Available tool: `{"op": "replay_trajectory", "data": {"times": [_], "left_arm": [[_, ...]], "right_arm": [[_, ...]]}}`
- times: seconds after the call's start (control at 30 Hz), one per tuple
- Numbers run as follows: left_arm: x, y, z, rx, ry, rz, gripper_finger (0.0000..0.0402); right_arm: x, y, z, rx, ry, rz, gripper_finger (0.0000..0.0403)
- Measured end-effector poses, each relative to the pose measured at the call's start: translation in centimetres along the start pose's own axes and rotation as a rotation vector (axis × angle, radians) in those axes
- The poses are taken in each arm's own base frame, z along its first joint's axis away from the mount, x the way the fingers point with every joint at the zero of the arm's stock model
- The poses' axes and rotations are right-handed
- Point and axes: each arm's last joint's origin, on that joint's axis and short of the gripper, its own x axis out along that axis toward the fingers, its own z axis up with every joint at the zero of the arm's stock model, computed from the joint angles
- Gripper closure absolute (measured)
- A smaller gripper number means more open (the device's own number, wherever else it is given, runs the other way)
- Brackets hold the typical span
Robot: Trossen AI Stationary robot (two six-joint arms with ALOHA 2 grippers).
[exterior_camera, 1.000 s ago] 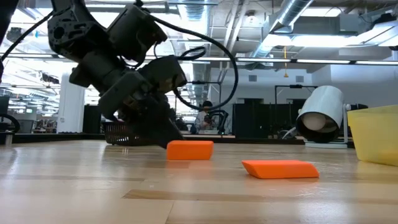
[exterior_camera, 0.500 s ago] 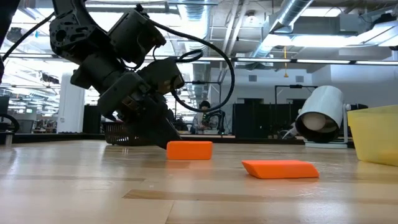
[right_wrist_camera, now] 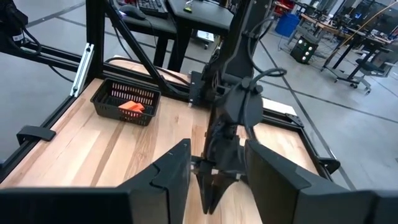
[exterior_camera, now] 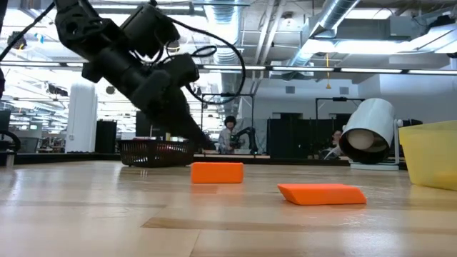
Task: Pick & Place School Supplies
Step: Put the orange eraser into the bottom black basket
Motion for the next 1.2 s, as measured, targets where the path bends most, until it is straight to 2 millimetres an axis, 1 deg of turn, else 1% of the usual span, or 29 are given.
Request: {"op": "replay_trajectory", "data": {"times": [0.07,0.13,0.27,0.37,0.47,0.57,0.77,1.0,1.13,1.2], "left_arm": [[-0.4,-0.1,0.4,-0.019,-0.017,-0.005,0.0345],[-0.5,-0.3,0.3,-0.048,-0.009,-0.014,0.0319],[-0.7,-1.8,0.2,-0.074,-0.009,-0.066,0.0273],[-0.7,-2.9,-0.1,-0.087,-0.001,-0.066,0.0249],[-0.9,-3.9,-0.2,-0.12,-0.011,-0.072,0.0233],[-1.1,-4.8,-0.3,-0.155,-0.013,-0.08,0.0226],[-1.5,-6.3,-0.6,-0.196,-0.022,-0.082,0.0224],[-1.6,-7.3,-0.6,-0.2,-0.037,-0.052,0.0224],[-0.4,-7.9,0.0,-0.173,-0.015,-0.047,0.0224],[0.8,-8.4,0.2,-0.144,0.01,-0.04,0.0224]], "right_arm": [[0.0,0.0,0.0,0.0,-0.002,0.0,0.0259],[0.0,0.0,0.0,0.0,-0.003,0.0,0.0258],[0.0,0.0,0.0,0.0,-0.003,0.0,0.0257],[0.0,0.0,0.0,0.0,-0.004,-0.001,0.0259],[0.0,0.0,0.1,0.001,-0.005,-0.001,0.026],[0.0,0.0,0.1,0.001,-0.006,-0.001,0.026],[0.0,0.0,0.1,0.005,-0.012,-0.002,0.0255],[0.0,0.0,0.2,0.009,-0.019,-0.003,0.0254],[0.0,0.0,0.2,0.011,-0.022,-0.003,0.0252],[0.0,0.0,0.3,0.013,-0.025,-0.003,0.0253]]}}
